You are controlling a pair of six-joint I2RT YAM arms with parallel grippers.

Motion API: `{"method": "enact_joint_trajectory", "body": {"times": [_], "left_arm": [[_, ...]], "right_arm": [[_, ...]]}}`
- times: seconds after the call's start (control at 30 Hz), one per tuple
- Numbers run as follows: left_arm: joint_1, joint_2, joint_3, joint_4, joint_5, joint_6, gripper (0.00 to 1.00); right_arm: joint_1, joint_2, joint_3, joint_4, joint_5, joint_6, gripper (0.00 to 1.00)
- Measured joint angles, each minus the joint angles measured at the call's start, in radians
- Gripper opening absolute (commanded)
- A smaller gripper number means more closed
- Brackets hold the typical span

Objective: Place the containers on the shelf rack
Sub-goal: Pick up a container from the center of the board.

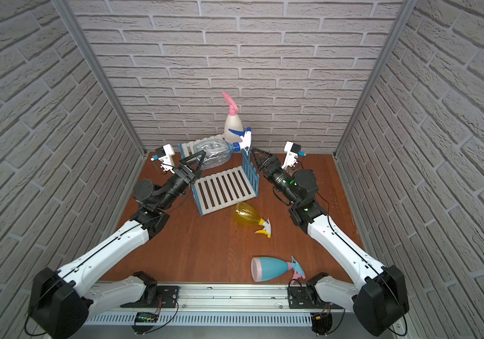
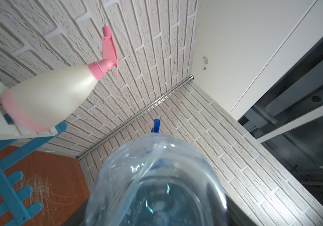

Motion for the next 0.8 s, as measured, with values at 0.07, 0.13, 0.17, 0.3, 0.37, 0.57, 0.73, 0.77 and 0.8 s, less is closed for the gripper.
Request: {"method": "enact_joint_trajectory", "body": {"times": [0.07,0.13,0.17,0.3,0.37,0.57,0.73,0.77,0.8], "left_arm": [[-0.004,0.008,0.005,0.032,-0.009,-0.009,0.73],[-0.010,0.014,0.010,0.053,-0.015,-0.016,0.73],[-0.014,0.016,0.011,0.058,-0.020,-0.013,0.73],[-0.018,0.020,0.012,0.077,-0.052,-0.016,0.73],[-0.024,0.020,0.013,0.084,-0.053,-0.014,0.73],[-0.028,0.020,0.014,0.089,-0.057,-0.014,0.73],[-0.033,0.020,0.014,0.090,-0.058,-0.014,0.73],[-0.033,0.020,0.014,0.090,-0.058,-0.014,0.73],[-0.033,0.020,0.014,0.090,-0.058,-0.015,0.73]], "right_arm": [[0.002,0.044,0.002,0.088,-0.002,0.050,0.90],[0.005,0.095,0.011,0.157,-0.007,0.095,0.86],[0.008,0.121,0.020,0.183,-0.011,0.113,0.85],[0.031,0.169,0.072,0.219,-0.015,0.130,0.83],[0.048,0.168,0.084,0.235,-0.021,0.131,0.81],[0.063,0.168,0.090,0.282,-0.025,0.154,0.70],[0.063,0.169,0.092,0.306,-0.020,0.167,0.56],[0.063,0.171,0.096,0.311,-0.019,0.168,0.52],[0.063,0.173,0.101,0.314,-0.018,0.171,0.48]]}}
